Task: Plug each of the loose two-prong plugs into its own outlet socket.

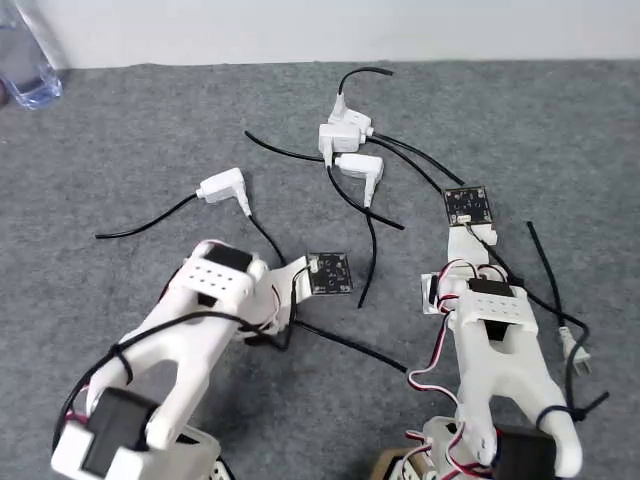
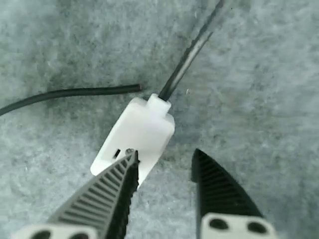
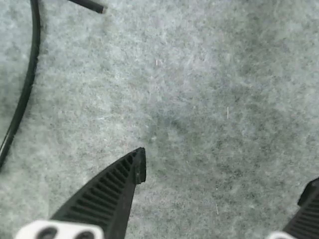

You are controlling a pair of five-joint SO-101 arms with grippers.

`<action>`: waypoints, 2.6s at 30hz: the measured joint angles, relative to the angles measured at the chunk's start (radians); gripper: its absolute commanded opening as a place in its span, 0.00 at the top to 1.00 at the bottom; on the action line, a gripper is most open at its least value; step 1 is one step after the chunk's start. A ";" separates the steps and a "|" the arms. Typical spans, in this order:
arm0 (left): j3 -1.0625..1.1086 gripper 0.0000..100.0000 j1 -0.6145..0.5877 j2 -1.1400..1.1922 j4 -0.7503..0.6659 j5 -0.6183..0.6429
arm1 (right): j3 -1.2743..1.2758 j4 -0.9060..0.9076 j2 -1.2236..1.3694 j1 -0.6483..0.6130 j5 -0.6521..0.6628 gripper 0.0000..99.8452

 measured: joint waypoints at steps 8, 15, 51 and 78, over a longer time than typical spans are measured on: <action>-0.025 0.99 0.002 0.020 0.025 -0.009 | 0.000 0.000 0.000 -0.028 0.011 0.54; -0.005 0.99 0.072 0.054 0.127 -0.005 | 0.000 0.000 0.000 -0.025 0.029 0.54; -0.091 0.99 -0.089 0.040 -0.198 0.316 | 0.000 0.000 0.000 -0.060 0.041 0.54; -0.230 0.99 0.017 0.232 0.032 0.336 | 0.000 -0.023 0.000 -0.060 0.041 0.54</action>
